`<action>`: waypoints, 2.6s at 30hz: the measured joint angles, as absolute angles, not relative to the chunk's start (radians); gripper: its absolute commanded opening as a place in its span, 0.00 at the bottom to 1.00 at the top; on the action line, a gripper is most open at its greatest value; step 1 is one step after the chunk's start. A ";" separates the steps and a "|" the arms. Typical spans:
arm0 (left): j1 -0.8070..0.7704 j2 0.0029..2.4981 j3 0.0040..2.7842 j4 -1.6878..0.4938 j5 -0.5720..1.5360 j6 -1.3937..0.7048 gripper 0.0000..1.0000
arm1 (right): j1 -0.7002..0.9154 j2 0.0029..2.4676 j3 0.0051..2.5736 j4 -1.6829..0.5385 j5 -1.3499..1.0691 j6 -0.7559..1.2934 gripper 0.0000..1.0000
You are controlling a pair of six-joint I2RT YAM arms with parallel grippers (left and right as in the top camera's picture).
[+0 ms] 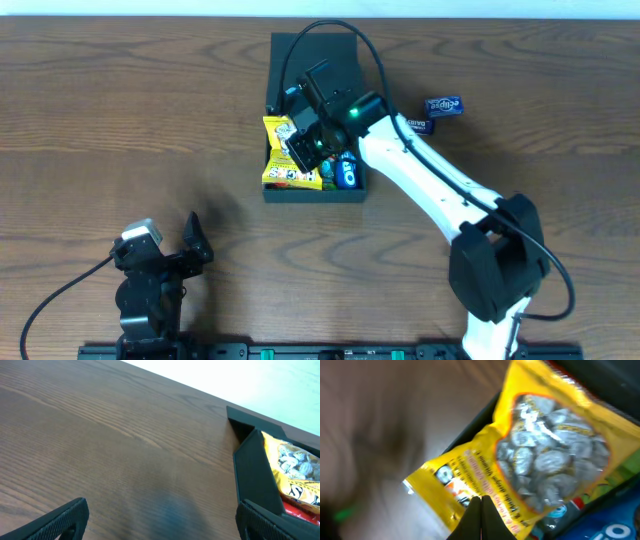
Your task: Pack container
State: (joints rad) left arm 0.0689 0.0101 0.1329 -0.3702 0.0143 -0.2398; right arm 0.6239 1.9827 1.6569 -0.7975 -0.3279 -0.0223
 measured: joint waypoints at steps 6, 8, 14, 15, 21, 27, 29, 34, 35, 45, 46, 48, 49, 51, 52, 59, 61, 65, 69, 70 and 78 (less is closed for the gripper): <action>0.069 0.010 0.133 -0.370 0.014 -0.240 0.95 | 0.627 2.020 1.633 -0.803 -0.355 -0.088 0.01; 0.069 0.010 0.133 -0.370 0.014 -0.240 0.95 | 0.627 2.051 1.633 -0.803 -0.363 -0.095 0.01; 0.069 0.010 0.133 -0.370 0.014 -0.240 0.95 | 0.627 2.094 1.633 -0.803 -0.385 -0.113 0.01; 0.069 0.010 0.133 -0.370 0.014 -0.240 0.95 | 0.627 2.094 1.633 -0.803 -0.387 -0.115 0.01; 0.069 0.010 0.133 -0.370 0.014 -0.240 0.95 | 0.626 2.088 1.643 -0.793 -0.392 -0.121 0.01; 0.069 0.010 0.133 -0.370 0.014 -0.240 0.95 | 0.616 2.047 1.667 -0.669 -0.375 -0.128 0.02; 0.069 0.010 0.133 -0.370 0.015 -0.240 0.95 | 0.605 2.045 1.674 -0.621 -0.348 -0.130 0.01; 0.069 0.010 0.133 -0.370 0.014 -0.240 0.95 | 0.581 2.076 1.674 -0.548 -0.291 -0.135 0.01; 0.069 0.010 0.133 -0.370 0.014 -0.240 0.95 | 0.580 2.090 1.675 -0.542 -0.287 -0.135 0.01; 0.069 0.010 0.133 -0.370 0.014 -0.240 0.95 | 0.576 2.178 1.688 -0.524 -0.273 -0.117 0.01; 0.069 0.010 0.133 -0.370 0.014 -0.240 0.95 | 0.575 2.177 1.689 -0.525 -0.273 -0.113 0.01; 0.069 0.010 0.133 -0.370 0.014 -0.240 0.95 | 0.575 2.164 1.692 -0.530 -0.271 -0.105 0.01; 0.069 0.010 0.133 -0.370 0.014 -0.240 0.95 | 0.575 2.155 1.693 -0.533 -0.269 -0.104 0.01; 0.069 0.010 0.133 -0.370 0.014 -0.240 0.95 | 0.569 2.102 1.694 -0.547 -0.266 -0.098 0.01; 0.069 0.010 0.133 -0.370 0.015 -0.240 0.95 | 0.559 2.064 1.695 -0.560 -0.251 -0.092 0.01; 0.069 0.010 0.133 -0.370 0.014 -0.240 0.95 | 0.350 1.955 1.737 -0.697 -0.084 0.033 0.02; 0.069 0.010 0.133 -0.370 0.014 -0.240 0.95 | 0.272 1.975 1.737 -0.730 -0.053 0.137 0.02; 0.069 0.010 0.133 -0.370 0.014 -0.240 0.95 | 0.169 2.008 1.715 -0.764 0.068 0.475 0.02; 0.069 0.010 0.133 -0.370 0.014 -0.240 0.95 | 0.106 2.044 1.712 -0.740 0.167 0.790 0.01; 0.069 0.010 0.133 -0.370 0.014 -0.240 0.95 | 0.096 2.054 1.712 -0.733 0.183 0.837 0.02; 0.069 0.010 0.133 -0.370 0.014 -0.240 0.95 | 0.059 2.149 1.711 -0.725 0.141 0.999 0.01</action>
